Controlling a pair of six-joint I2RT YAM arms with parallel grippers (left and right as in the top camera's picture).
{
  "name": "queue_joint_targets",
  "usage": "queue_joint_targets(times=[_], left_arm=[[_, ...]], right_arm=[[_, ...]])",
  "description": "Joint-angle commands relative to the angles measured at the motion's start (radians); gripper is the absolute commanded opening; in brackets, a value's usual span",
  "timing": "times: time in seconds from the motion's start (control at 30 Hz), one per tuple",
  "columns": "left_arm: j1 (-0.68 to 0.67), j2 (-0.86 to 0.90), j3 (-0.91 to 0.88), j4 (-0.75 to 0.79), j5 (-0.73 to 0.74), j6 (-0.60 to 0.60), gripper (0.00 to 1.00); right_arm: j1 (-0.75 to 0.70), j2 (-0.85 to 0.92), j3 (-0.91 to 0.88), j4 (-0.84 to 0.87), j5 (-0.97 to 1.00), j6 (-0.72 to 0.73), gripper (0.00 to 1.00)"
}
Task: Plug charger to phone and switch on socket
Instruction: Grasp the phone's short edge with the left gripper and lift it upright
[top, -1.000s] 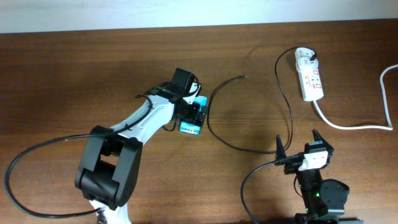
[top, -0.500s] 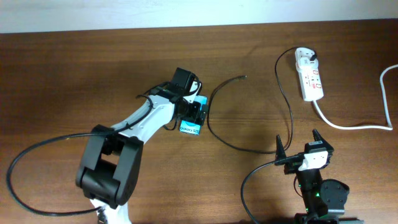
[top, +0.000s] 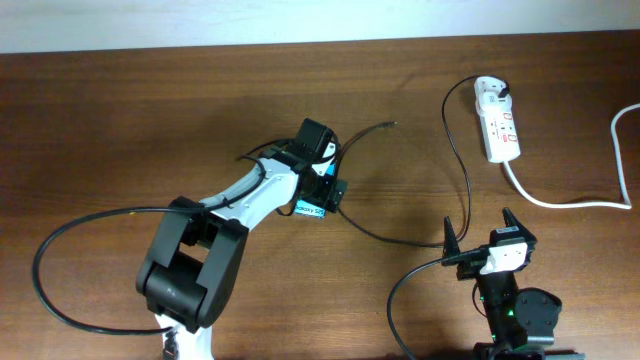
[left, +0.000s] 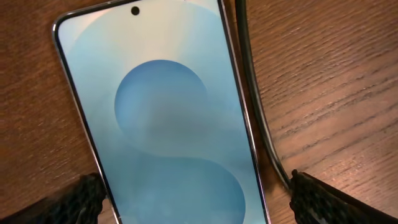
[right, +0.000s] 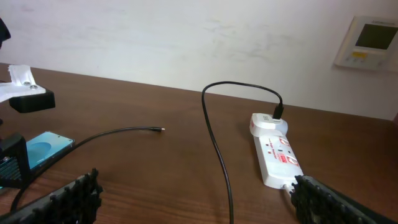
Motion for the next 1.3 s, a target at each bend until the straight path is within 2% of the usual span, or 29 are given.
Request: queue_joint_targets(times=[0.0,0.3,0.5,0.63,0.67,0.77,0.93,1.07,1.13,1.23,1.27], left_arm=[[-0.003,0.034,0.002,-0.017,-0.033,0.005,0.99],[-0.003,0.037,0.002,-0.02,-0.103,0.005,0.99],[-0.003,0.106,0.002,0.019,-0.038,0.004,0.99],[-0.003,0.122,0.002,0.013,-0.031,-0.049,0.99],[-0.004,0.121,0.002,-0.002,-0.031,-0.049,0.95],[-0.003,0.121,0.002,-0.063,-0.031,-0.049,0.94],[-0.003,0.122,0.002,-0.067,-0.031,-0.116,0.84],[-0.003,0.123,0.002,-0.059,-0.031,-0.119,0.91],[-0.003,0.138,0.002,-0.045,-0.031,-0.119,0.98],[-0.003,0.154,0.002,-0.039,-0.031,-0.119,0.99],[-0.003,0.154,0.002,-0.039,-0.031,-0.119,0.96]], right_arm=[[-0.001,-0.006,-0.005,-0.006,-0.012,-0.003,0.98],[-0.001,-0.006,-0.005,-0.006,-0.012,-0.003,0.98],[-0.001,-0.006,-0.005,-0.006,-0.012,-0.003,0.98],[-0.001,-0.006,-0.005,-0.006,-0.012,-0.003,0.98],[-0.001,-0.006,-0.005,-0.006,-0.012,-0.003,0.98],[-0.001,-0.006,-0.005,-0.006,-0.012,-0.003,0.98],[-0.001,-0.006,-0.005,-0.006,-0.012,-0.003,0.98],[-0.001,-0.006,-0.005,-0.006,-0.012,-0.003,0.98],[-0.001,-0.006,-0.005,-0.006,-0.012,-0.003,0.98],[-0.001,-0.006,-0.005,-0.006,-0.012,-0.003,0.98],[-0.001,-0.006,-0.005,-0.006,-0.012,-0.003,0.98]])
